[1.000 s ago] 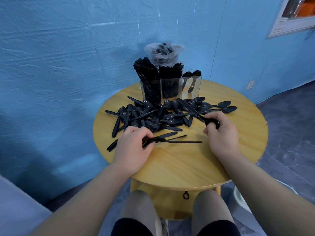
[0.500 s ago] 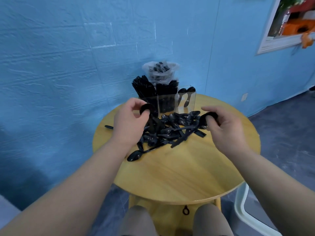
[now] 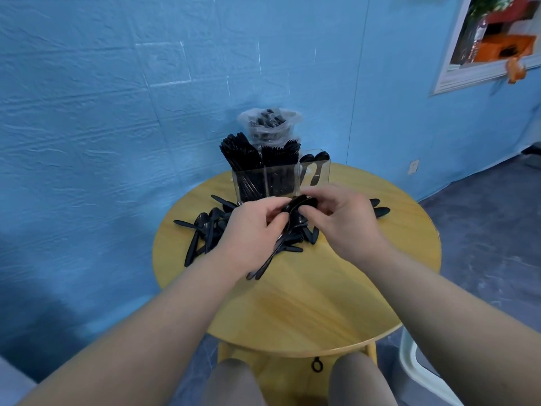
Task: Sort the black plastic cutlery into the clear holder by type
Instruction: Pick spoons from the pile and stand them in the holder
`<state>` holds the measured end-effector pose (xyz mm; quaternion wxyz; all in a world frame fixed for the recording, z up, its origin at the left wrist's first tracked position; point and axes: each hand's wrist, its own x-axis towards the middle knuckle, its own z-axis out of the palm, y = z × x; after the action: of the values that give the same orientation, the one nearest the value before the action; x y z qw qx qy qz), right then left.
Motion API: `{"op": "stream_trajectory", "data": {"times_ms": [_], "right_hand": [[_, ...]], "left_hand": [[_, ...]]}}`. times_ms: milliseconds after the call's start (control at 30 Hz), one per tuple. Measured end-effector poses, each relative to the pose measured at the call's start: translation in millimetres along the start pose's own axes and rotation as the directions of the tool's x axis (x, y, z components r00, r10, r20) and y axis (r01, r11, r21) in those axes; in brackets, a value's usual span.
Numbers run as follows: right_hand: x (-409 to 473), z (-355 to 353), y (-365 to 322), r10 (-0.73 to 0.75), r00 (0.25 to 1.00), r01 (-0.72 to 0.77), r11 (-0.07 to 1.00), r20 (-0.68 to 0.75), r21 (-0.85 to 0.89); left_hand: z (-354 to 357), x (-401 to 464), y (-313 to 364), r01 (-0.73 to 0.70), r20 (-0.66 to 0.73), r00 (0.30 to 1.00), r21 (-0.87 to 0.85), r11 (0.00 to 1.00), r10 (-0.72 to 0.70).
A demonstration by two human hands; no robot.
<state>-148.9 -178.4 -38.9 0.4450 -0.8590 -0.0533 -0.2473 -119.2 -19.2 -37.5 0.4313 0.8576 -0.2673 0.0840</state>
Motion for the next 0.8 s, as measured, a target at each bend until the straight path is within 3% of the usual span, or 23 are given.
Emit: {"op": "stream_trajectory", "data": {"times_ms": [100, 267, 400, 500, 633, 800], "right_hand": [[1, 2, 4, 0.016, 0.999, -0.017, 0.999, 0.04, 0.038], [0, 5, 9, 0.083, 0.996, -0.085, 0.99, 0.024, 0.113], [0, 9, 8, 0.123, 0.992, -0.119, 0.983, -0.022, 0.138], [0, 18, 9, 0.123, 0.992, -0.12, 0.987, -0.026, 0.106], [-4, 30, 19, 0.101, 0.993, -0.098, 0.993, 0.052, -0.06], [-16, 61, 19, -0.084, 0.929, 0.198, 0.935, 0.362, -0.293]], "left_hand": [[2, -2, -3, -0.019, 0.06, 0.998, 0.012, 1.0, 0.018], [5, -10, -5, 0.096, 0.148, 0.985, -0.06, 0.994, -0.087], [3, -18, -9, 0.042, 0.209, 0.974, 0.189, 0.981, -0.082], [-4, -25, -22, 0.055, 0.08, 0.993, 0.304, 0.951, -0.083], [-19, -47, -54, 0.205, -0.144, 0.974, 0.23, 0.951, -0.175], [-19, -71, -83, 0.333, -0.336, 0.905, 0.175, 0.927, -0.261]]}}
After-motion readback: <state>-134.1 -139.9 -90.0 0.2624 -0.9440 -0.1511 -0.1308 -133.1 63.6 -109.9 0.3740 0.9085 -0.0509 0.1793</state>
